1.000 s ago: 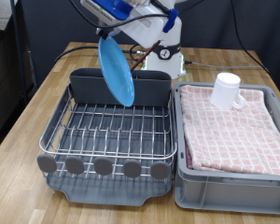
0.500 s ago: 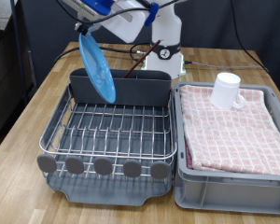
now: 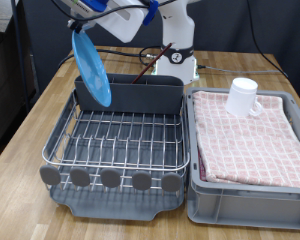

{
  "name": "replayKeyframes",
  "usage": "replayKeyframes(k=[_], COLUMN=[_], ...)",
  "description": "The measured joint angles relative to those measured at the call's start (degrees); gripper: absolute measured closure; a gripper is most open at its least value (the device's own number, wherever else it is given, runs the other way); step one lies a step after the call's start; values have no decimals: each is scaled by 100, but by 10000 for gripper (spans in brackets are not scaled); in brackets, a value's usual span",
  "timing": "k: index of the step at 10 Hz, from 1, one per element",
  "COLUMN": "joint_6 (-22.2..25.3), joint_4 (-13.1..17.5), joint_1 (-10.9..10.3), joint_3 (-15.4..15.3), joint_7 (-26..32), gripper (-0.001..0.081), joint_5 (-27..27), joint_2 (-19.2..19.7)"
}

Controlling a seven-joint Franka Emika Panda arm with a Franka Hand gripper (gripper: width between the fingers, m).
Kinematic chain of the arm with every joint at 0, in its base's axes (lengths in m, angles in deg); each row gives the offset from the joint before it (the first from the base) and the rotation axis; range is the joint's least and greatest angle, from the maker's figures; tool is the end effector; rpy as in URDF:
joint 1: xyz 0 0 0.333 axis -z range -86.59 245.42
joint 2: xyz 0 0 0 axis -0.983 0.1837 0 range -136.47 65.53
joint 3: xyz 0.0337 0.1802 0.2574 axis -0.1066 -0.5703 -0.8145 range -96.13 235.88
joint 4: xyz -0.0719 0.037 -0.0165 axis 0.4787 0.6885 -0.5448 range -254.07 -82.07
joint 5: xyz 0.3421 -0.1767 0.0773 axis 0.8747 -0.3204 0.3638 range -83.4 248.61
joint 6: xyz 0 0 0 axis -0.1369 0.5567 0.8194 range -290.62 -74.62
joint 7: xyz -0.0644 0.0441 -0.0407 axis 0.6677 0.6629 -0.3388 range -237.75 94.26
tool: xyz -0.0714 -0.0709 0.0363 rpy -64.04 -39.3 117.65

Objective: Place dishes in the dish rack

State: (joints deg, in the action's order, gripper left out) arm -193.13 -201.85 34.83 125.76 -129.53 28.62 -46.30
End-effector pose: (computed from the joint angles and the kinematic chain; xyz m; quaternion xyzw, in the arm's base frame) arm 0.5036 -0.1610 0.4550 0.8780 -0.3451 0.1461 0.2980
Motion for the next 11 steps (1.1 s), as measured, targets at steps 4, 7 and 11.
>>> replayKeyframes(k=[4, 7, 11], joint_6=[17, -43, 46], joint_4=[124, 166, 170], joint_1=[1, 0, 0], joint_3=[92, 144, 105], joint_7=[0, 60, 57], gripper=[791, 791, 791], joint_5=[-200, -199, -483], joint_2=[248, 359, 359])
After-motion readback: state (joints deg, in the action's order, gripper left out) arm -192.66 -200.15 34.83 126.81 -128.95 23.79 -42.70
